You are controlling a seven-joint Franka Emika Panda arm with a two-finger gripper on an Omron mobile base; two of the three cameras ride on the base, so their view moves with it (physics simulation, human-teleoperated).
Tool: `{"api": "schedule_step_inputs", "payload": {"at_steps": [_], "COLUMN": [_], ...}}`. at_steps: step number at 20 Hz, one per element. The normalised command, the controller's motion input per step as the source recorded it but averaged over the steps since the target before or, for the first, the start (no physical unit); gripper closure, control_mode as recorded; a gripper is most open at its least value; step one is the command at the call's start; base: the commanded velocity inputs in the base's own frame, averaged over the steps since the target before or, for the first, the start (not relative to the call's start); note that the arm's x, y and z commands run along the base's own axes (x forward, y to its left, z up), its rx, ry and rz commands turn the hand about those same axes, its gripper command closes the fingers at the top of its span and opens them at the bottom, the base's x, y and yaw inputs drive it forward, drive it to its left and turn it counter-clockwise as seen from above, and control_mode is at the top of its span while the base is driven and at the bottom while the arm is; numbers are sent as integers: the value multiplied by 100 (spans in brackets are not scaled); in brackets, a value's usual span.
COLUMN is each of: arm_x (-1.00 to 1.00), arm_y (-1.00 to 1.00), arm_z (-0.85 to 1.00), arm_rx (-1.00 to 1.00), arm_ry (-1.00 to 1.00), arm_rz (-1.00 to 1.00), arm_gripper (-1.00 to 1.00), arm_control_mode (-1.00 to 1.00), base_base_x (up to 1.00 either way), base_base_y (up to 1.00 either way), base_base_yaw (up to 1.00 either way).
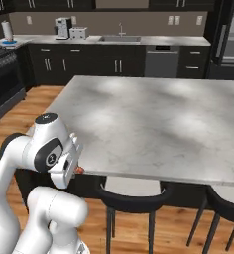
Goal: Place the cold items (mushroom and tomato) from the fridge in one tupperware on the dining counter. Place the warm items (kebab skewer and hot dog) in the stove area in another tupperware.
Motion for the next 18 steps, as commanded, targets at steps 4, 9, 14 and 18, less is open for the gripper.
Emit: {"api": "schedule_step_inputs", "payload": {"at_steps": [4,9,14,18], "arm_x": [0,0,0,0], "arm_y": [0,0,0,0], "arm_z": [0,0,0,0], "arm_rx": [0,0,0,0], "arm_ry": [0,0,0,0], "arm_rz": [0,0,0,0], "arm_gripper": [100,100,100,100], "arm_control_mode": [100,100,100,100], "base_base_x": [-3,-1,0,0], "base_base_y": [-100,-100,-100,-100], "base_base_yaw": [0,0,0,0]}}
